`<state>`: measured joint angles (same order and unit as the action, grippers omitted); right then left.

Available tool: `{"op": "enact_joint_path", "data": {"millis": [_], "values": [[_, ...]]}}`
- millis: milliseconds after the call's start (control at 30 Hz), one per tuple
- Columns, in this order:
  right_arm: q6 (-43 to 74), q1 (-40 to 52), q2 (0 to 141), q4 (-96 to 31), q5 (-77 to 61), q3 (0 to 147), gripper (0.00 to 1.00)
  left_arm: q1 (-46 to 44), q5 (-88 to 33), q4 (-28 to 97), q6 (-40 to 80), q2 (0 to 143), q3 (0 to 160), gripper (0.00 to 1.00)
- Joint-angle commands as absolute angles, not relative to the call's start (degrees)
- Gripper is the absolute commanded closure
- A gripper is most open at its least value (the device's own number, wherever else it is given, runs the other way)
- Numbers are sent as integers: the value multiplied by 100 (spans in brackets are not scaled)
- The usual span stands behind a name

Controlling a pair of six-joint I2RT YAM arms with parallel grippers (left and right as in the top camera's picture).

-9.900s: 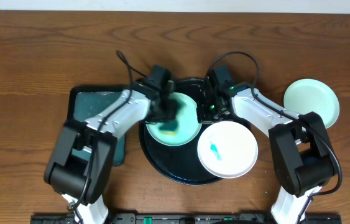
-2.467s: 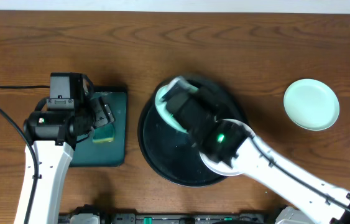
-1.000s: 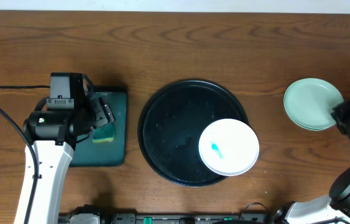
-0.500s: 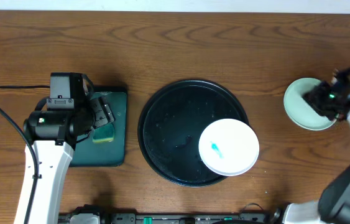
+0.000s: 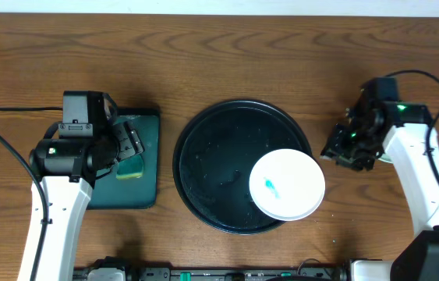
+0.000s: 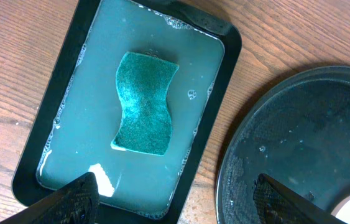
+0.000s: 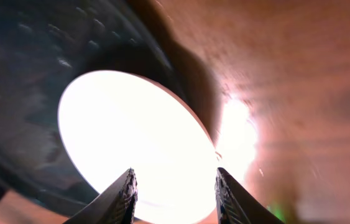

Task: Clean dirty plates on tray and stack at the side
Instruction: 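Grasp the rim of the white plate with the right gripper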

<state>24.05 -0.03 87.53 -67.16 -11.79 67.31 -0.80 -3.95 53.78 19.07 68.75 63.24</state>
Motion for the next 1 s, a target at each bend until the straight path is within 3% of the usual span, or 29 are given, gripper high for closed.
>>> {"op": "enact_joint_path", "data": {"millis": [0,500,567,600,633,800,967], "values": [[3157,314,8766,-6842,-399,6654,59,-71,-344,5393,1782,6914,6331,20],[3876,766,8766,-5673,-366,4871,64,-71,-344,5435,1782,7404,6331,20],[3876,766,8766,-5537,-368,4788,77,-71,-344,5417,1785,7415,6331,20],[3876,766,8766,-5468,-368,4762,92,-71,-344,5411,1785,7415,6331,20],[3874,766,8766,-5389,-368,4737,99,-71,-344,5395,1785,7415,6331,20],[3782,768,8766,-5041,-397,4663,99,-71,-344,5393,1785,7415,6331,20],[2958,976,8764,-4405,-816,4665,99,-71,-344,5395,1785,7415,6331,20]]}}
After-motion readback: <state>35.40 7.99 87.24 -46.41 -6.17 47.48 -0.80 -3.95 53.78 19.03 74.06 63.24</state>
